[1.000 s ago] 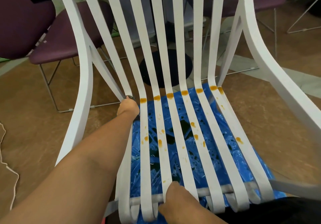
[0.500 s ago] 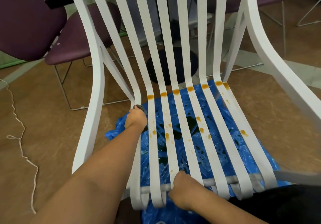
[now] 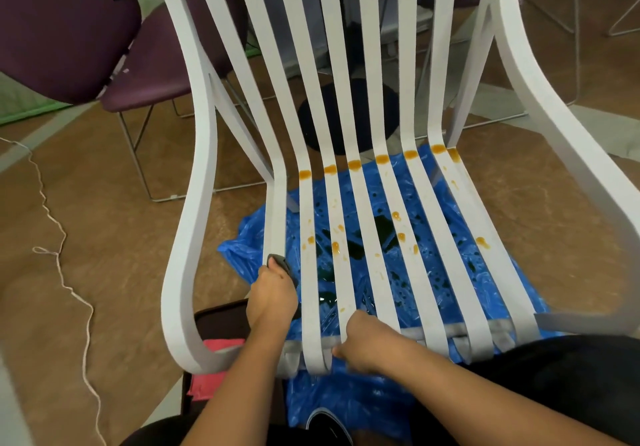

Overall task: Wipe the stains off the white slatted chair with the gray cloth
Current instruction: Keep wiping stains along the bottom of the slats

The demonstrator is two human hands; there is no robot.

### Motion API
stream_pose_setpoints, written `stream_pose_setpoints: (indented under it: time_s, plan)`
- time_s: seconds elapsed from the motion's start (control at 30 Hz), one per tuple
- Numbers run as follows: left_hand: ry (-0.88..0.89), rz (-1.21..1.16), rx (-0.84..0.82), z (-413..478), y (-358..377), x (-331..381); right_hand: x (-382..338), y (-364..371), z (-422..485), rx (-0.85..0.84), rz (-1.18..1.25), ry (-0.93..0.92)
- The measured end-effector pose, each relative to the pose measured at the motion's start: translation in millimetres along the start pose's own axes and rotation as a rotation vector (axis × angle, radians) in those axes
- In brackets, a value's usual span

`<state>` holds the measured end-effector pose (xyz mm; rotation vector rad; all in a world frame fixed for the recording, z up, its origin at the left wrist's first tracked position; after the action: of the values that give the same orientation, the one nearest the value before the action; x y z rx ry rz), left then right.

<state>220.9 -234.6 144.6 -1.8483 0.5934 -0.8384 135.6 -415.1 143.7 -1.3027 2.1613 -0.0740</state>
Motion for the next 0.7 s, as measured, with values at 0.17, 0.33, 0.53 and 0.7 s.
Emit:
stream_pose_setpoints:
  time_s: [0.17,0.33,0.53,0.7]
  plan:
    - [-0.028,-0.067,0.050,-32.2,3.7,-34.0,-0.8,-1.4,3.8,0.006,-0.093,-0.022]
    - [-0.020,-0.074,0.106,-49.7,4.1,-43.0,-2.3,0.5,4.3,-0.028,-0.178,-0.050]
    - [-0.034,-0.076,0.090,-39.4,6.9,-43.2,-2.2,0.1,3.8,0.027,-0.089,-0.004]
    - [-0.029,-0.088,0.077,-16.1,6.7,-22.1,-0.8,1.1,-1.3,0.047,-0.005,0.048]
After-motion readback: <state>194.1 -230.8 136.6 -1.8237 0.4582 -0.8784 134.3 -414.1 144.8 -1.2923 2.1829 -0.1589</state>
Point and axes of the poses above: each hand's wrist, its own z-axis towards the middle knuckle, its own y-axis out of the palm, x = y × z, the point moved 7 cm from there along z, towards the middle knuckle, and after that the axes turned 6 degrees about -y, right-handed, at the moved point
